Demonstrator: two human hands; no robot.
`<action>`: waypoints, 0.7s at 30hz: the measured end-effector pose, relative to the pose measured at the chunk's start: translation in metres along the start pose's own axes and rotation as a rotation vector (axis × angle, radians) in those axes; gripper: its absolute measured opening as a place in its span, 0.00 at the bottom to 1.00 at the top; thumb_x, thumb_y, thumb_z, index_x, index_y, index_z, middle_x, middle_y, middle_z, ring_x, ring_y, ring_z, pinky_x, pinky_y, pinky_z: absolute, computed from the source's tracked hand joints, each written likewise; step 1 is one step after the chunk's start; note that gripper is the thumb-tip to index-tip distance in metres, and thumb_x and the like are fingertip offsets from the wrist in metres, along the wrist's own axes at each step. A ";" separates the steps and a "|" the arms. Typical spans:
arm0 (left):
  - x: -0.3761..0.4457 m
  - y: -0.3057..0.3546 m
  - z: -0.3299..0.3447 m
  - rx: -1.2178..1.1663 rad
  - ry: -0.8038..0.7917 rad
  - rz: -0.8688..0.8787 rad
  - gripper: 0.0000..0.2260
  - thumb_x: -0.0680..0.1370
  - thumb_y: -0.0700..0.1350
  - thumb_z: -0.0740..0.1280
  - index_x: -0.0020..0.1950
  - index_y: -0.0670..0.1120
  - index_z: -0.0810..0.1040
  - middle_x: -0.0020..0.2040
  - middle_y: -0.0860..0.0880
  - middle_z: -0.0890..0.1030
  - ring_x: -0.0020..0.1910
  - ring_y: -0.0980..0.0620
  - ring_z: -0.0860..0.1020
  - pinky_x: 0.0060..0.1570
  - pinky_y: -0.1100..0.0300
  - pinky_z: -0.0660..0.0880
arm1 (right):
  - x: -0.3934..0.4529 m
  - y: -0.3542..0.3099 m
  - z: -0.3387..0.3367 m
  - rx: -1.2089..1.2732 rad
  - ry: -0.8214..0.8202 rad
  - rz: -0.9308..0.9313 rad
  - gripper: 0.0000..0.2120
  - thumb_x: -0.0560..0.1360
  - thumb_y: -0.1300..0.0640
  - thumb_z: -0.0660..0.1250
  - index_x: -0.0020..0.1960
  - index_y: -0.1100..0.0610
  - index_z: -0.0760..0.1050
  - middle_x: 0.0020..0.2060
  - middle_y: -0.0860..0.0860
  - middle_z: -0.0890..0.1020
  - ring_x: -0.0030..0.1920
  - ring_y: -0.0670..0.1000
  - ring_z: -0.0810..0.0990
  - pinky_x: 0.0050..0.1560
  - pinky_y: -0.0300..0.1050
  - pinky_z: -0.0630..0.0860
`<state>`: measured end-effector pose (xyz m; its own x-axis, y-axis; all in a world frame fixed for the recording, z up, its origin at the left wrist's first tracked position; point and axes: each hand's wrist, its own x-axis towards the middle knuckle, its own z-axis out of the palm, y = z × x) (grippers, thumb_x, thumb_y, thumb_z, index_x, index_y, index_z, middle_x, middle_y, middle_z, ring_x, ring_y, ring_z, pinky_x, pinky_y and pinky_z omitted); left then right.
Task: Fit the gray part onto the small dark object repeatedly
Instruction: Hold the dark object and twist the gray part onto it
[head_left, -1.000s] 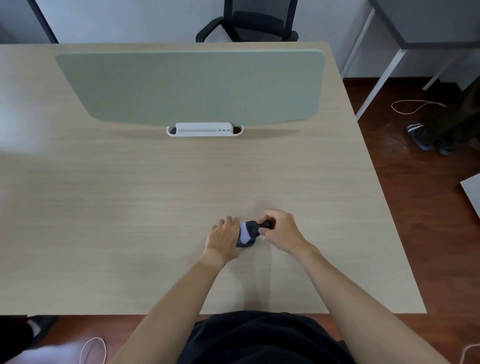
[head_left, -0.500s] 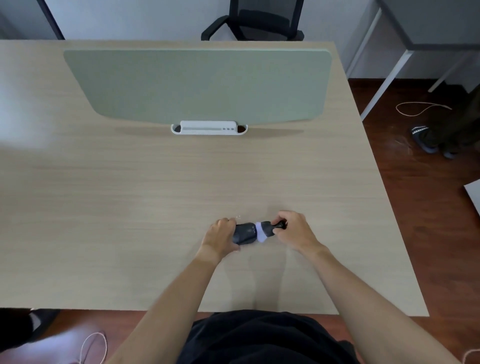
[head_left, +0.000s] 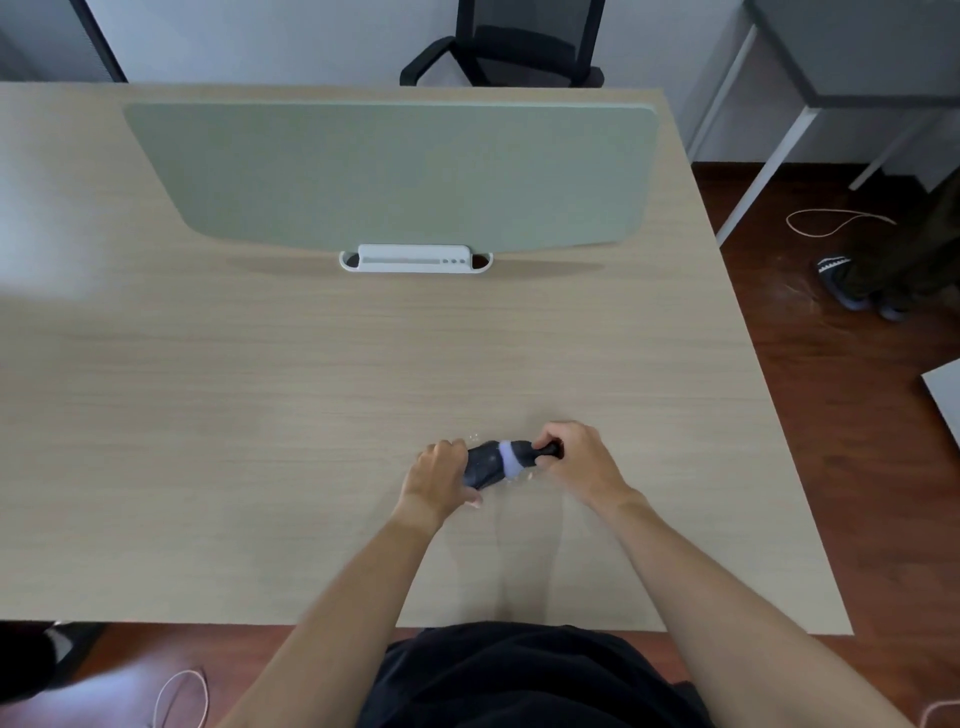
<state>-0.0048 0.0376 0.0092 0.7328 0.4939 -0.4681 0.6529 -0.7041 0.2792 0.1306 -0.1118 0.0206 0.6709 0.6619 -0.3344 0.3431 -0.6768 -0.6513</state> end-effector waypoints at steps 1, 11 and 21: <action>0.000 0.000 0.000 -0.001 -0.001 -0.004 0.27 0.66 0.53 0.78 0.55 0.40 0.73 0.52 0.44 0.78 0.52 0.43 0.78 0.46 0.57 0.72 | 0.000 0.002 -0.003 0.012 0.036 0.006 0.10 0.69 0.65 0.68 0.41 0.50 0.79 0.42 0.46 0.81 0.45 0.51 0.79 0.45 0.47 0.78; -0.002 0.000 -0.002 -0.072 0.024 -0.052 0.28 0.63 0.54 0.80 0.54 0.40 0.74 0.51 0.43 0.80 0.52 0.42 0.79 0.46 0.56 0.72 | 0.006 -0.034 0.023 0.081 -0.103 -0.084 0.09 0.68 0.64 0.69 0.44 0.54 0.81 0.41 0.48 0.82 0.44 0.51 0.80 0.46 0.45 0.78; -0.003 0.000 -0.005 -0.109 0.017 -0.077 0.27 0.64 0.54 0.80 0.53 0.40 0.74 0.51 0.44 0.79 0.50 0.43 0.78 0.42 0.58 0.68 | 0.015 -0.021 -0.002 0.131 0.015 0.048 0.05 0.72 0.62 0.67 0.43 0.56 0.81 0.41 0.50 0.82 0.43 0.50 0.79 0.43 0.41 0.76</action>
<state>-0.0065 0.0382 0.0146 0.6825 0.5532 -0.4777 0.7234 -0.6046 0.3334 0.1351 -0.0882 0.0308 0.6946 0.6243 -0.3575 0.2223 -0.6588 -0.7187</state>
